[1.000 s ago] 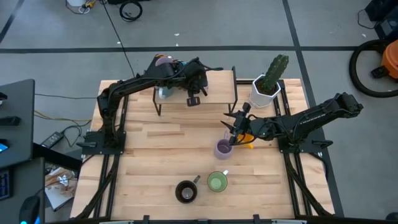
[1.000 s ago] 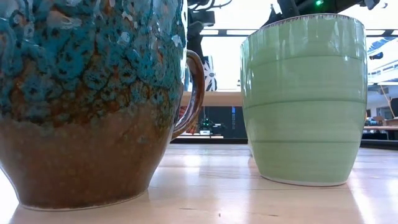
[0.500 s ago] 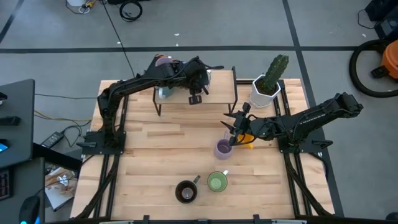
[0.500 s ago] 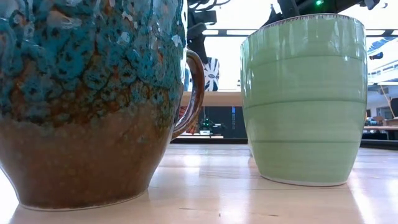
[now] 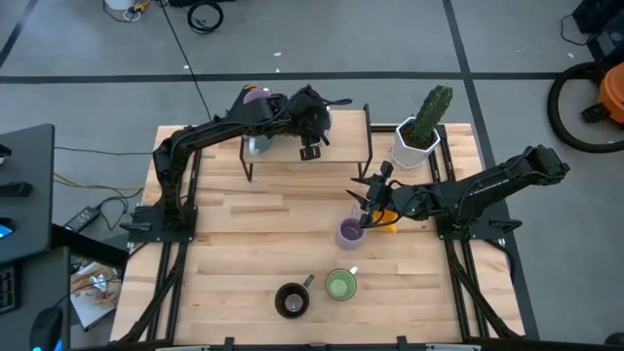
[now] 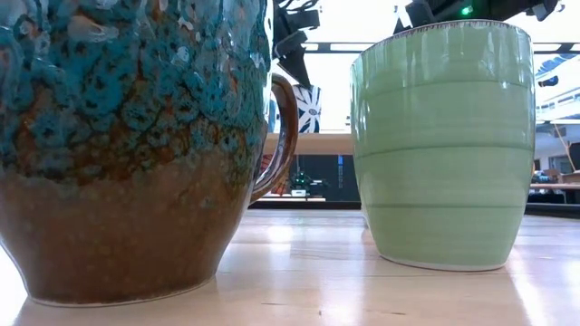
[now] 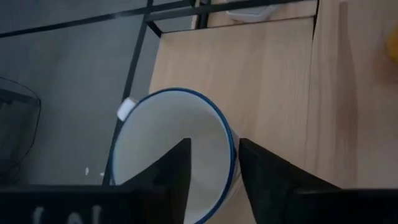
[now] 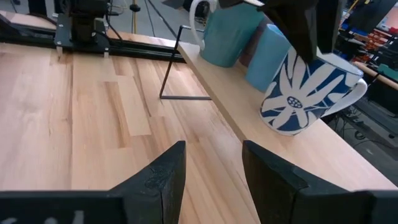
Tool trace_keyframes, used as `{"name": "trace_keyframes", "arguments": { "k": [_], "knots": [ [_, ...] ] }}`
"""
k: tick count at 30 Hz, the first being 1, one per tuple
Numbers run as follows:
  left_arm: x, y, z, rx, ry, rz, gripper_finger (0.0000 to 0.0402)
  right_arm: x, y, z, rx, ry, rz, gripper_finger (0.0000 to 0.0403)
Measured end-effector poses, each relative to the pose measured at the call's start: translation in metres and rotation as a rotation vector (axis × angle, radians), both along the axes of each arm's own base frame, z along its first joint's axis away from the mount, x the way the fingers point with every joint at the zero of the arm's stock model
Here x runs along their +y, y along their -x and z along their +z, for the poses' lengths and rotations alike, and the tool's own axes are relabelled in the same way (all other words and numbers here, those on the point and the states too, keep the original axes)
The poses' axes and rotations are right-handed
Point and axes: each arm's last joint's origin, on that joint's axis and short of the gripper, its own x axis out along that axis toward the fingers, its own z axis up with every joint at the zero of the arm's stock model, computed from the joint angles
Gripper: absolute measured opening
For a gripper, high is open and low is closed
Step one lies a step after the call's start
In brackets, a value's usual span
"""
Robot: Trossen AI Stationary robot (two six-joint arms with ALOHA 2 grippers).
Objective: Place coffee mugs
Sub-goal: Put the patterned blue mug on the shelf
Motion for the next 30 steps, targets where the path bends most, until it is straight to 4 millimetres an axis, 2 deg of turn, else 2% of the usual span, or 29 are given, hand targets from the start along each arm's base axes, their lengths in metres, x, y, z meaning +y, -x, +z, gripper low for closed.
{"name": "trace_keyframes", "arguments": {
  "k": [7, 10, 13, 18, 22, 27, 30],
  "knots": [
    [-0.012, 0.004, 0.019, -0.051, -0.015, -0.018, 0.0191, -0.006, -0.002, 0.002, -0.034, 0.049, 0.013, 0.0164],
    [-0.02, 0.013, 0.03, -0.07, 0.009, -0.03, 0.0193, -0.01, -0.003, 0.002, -0.026, 0.052, 0.046, 0.0164],
    [-0.028, 0.02, 0.032, -0.054, 0.056, -0.023, 0.0186, -0.015, -0.004, 0.002, -0.022, 0.053, 0.048, 0.0164],
    [-0.049, 0.029, 0.029, -0.047, 0.076, -0.049, 0.017, -0.024, -0.005, 0.003, -0.02, 0.062, 0.051, 0.0164],
    [-0.068, 0.042, 0.015, -0.053, 0.086, -0.068, 0.0163, -0.031, -0.006, 0.003, -0.028, 0.052, 0.064, 0.0164],
    [-0.094, 0.068, 0.006, -0.167, 0.104, -0.092, 0.016, -0.038, -0.007, 0.005, -0.055, 0.03, 0.117, 0.0164],
    [-0.106, 0.085, -0.007, -0.195, 0.139, -0.093, 0.016, -0.041, -0.008, 0.007, -0.072, 0.016, 0.153, 0.0164]
  ]
}}
